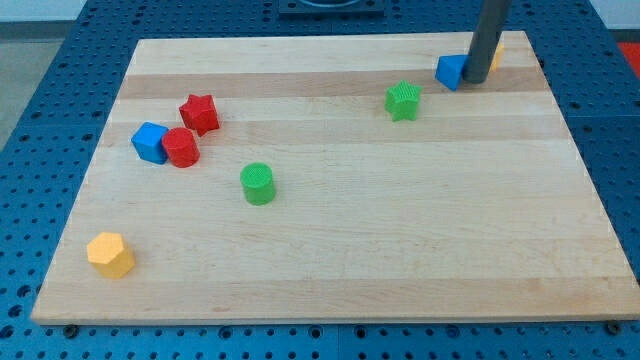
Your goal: Push the blue triangle towards the center
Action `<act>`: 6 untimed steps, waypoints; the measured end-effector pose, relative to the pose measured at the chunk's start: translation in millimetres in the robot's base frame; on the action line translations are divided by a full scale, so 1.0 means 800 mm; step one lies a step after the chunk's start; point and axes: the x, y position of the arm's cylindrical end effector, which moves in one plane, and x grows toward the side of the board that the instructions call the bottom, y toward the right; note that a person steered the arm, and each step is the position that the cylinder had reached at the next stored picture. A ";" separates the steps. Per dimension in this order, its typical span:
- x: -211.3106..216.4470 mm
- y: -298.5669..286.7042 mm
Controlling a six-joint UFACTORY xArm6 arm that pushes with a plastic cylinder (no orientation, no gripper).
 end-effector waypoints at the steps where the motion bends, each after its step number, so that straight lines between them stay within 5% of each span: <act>1: 0.000 -0.030; 6: -0.050 -0.183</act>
